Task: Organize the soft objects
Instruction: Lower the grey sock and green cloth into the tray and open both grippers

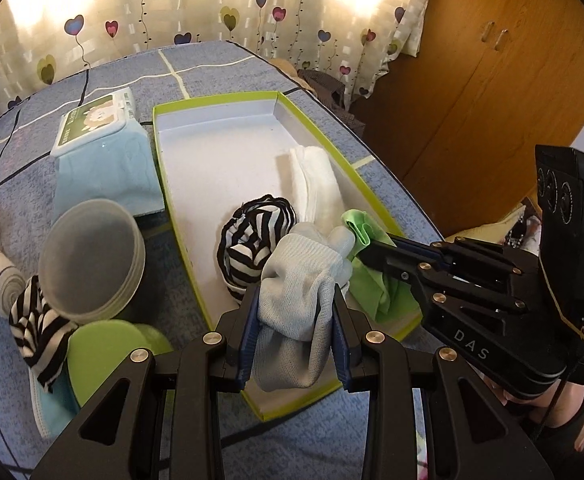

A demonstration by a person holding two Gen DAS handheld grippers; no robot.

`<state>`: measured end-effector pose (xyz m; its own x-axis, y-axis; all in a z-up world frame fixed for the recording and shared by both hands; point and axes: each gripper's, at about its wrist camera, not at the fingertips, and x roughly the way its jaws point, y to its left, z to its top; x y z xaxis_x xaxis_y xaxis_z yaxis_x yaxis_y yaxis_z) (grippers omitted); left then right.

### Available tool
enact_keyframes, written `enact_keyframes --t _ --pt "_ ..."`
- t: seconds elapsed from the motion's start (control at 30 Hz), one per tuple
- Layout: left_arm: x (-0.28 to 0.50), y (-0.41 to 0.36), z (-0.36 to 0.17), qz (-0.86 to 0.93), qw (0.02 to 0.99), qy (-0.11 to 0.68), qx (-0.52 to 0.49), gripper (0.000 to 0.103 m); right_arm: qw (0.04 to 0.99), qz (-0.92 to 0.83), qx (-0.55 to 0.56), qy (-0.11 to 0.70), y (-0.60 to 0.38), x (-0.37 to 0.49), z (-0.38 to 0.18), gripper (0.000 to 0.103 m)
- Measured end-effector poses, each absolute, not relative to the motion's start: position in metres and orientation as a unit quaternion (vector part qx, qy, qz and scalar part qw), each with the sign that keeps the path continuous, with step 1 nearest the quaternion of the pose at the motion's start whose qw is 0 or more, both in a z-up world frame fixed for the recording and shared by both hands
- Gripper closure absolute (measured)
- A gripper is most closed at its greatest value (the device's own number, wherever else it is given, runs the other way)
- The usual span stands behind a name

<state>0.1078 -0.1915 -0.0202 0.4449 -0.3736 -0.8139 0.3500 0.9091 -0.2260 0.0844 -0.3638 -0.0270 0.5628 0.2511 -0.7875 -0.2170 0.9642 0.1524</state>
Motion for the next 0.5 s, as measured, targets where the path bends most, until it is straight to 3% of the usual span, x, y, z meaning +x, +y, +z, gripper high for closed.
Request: enact_keyframes --t 0.5 --pt "0.146 -0.201 -0.021 -0.185 0.857 0.480 -0.026 0.070 0.881 0.128 0.007 0.456 -0.365 0.139 -0.030 0.095"
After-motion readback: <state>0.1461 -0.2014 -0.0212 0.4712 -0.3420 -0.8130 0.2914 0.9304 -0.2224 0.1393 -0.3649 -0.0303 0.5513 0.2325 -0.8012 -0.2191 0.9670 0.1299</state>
